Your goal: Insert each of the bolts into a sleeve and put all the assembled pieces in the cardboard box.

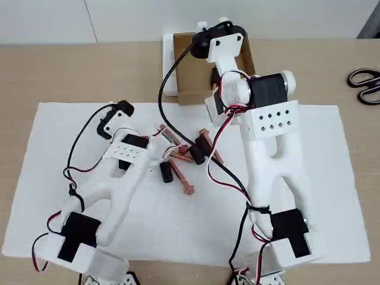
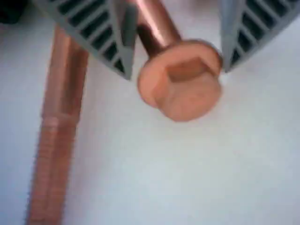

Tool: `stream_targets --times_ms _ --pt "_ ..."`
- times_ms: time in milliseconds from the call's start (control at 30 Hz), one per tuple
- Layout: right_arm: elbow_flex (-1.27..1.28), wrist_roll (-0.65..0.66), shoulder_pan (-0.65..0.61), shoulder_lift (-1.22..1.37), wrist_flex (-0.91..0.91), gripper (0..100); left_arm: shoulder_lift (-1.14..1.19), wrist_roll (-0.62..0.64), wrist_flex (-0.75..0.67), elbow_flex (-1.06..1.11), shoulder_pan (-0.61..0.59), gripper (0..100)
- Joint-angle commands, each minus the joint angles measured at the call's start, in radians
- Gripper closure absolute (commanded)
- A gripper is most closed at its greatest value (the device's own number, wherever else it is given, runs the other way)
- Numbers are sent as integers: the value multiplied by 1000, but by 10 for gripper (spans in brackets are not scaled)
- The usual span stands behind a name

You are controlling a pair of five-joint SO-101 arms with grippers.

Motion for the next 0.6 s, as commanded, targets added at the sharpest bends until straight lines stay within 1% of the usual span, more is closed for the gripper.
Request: stream_targets --times_ms 0,33,67,333,500,567 --pt "-5 8 10 -53 -1 984 15 0 -55 5 8 963" --pt "-5 8 10 -53 -1 984 29 0 -64 4 6 991" --pt "-5 8 10 -53 -1 984 40 0 -68 -2 5 995" --pt "-5 8 10 -53 -1 984 54 -2 -69 -15 6 990" --pt "-5 8 10 -53 -1 984 54 -3 -64 -65 8 994" --pt "-5 8 10 -53 -1 984 52 -3 -29 -105 8 994"
